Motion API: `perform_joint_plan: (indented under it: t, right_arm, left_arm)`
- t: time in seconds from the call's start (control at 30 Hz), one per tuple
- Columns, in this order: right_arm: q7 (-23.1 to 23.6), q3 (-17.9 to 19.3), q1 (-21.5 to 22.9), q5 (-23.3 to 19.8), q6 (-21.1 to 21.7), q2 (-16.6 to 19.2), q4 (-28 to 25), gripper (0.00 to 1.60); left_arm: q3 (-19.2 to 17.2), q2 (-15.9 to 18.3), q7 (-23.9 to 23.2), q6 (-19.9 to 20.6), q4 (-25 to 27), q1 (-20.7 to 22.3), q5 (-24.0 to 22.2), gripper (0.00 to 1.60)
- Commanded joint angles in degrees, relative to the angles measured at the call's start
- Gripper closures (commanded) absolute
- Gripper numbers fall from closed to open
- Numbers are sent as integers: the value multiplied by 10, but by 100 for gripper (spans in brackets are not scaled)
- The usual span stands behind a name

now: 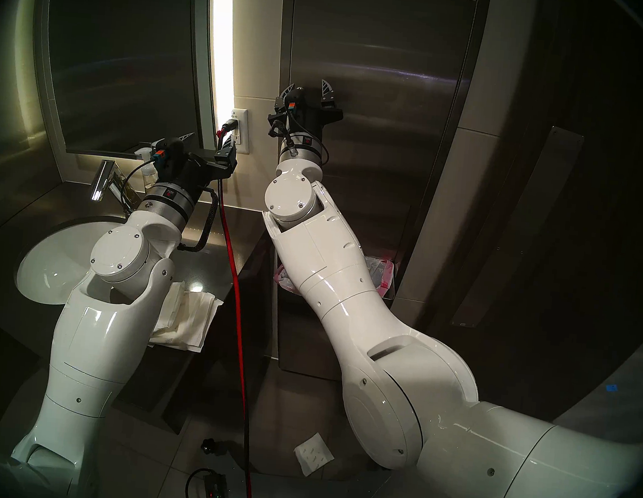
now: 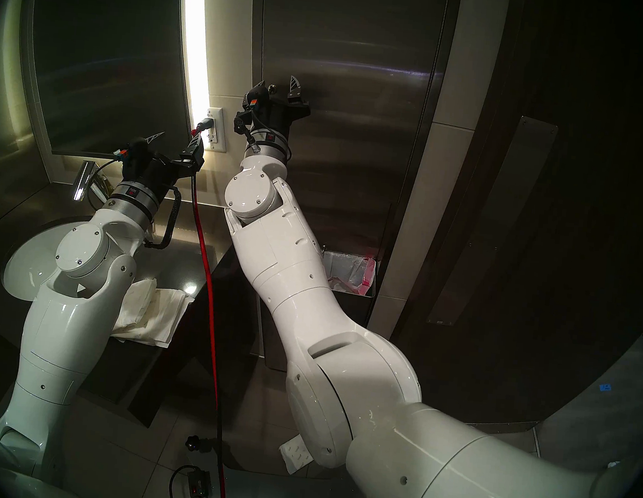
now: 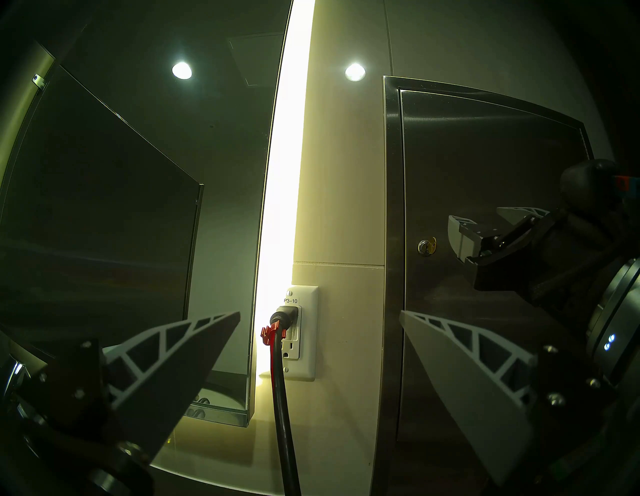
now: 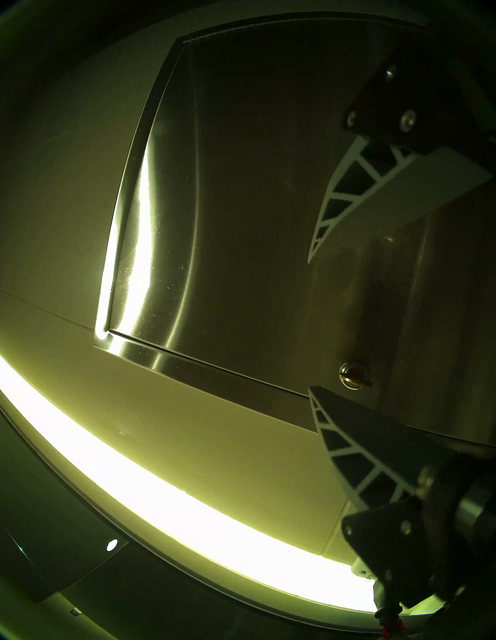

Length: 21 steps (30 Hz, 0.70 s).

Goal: Twist key and open towel dispenser

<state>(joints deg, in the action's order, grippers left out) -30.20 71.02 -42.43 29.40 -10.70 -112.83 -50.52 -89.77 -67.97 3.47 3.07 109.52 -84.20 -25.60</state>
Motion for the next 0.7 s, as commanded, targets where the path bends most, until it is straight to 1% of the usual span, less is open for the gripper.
perform_joint_plan:
  t: [0.0,0.2,0.23,0.27,0.3,0.33,0.37,0.4,0.43,0.47,0.5,0.53,0.6,0.63,0.67]
  right_arm:
    - [-15,3,41,0,-17,-13,28,27]
    - [-18,14,67,-3,-27,-19,57,33]
    - [-18,16,74,-4,-28,-21,64,41]
    - [-18,16,74,-4,-28,-21,64,41]
    - [-20,18,78,-4,-30,-22,70,52]
    - [-22,22,86,-4,-32,-22,80,67]
    - [-23,23,90,-4,-33,-22,86,56]
    - [-23,23,90,-4,-33,-22,86,56]
    - [-25,25,94,-3,-34,-22,95,35]
    - [-27,27,97,-4,-35,-22,101,26]
    - [-28,28,101,-4,-38,-22,108,26]
    - [-30,30,104,-3,-41,-22,115,19]
    - [-33,32,109,-3,-46,-22,127,14]
    - [-35,33,111,-3,-49,-22,133,10]
    - [-36,34,114,-2,-51,-22,138,1]
  left_arm:
    - [-1,-1,1,-5,5,7,1,0]
    - [-1,-1,1,-4,5,7,0,0]
    - [-1,-1,1,-4,5,7,0,0]
    - [-1,-1,1,-4,5,7,0,0]
    - [-1,-1,1,-4,5,7,0,0]
    - [-1,0,1,-4,5,7,0,0]
    - [-1,0,1,-4,5,7,0,0]
    - [-1,0,1,-4,5,7,0,0]
    - [-1,0,1,-5,5,7,0,0]
    - [-1,0,1,-5,5,7,0,0]
    - [-1,0,1,-5,5,7,0,0]
    - [-1,0,1,-5,5,7,0,0]
    - [-1,0,1,-5,5,7,0,0]
    - [-1,0,1,-5,5,7,0,0]
    - [-1,0,1,-5,5,7,0,0]
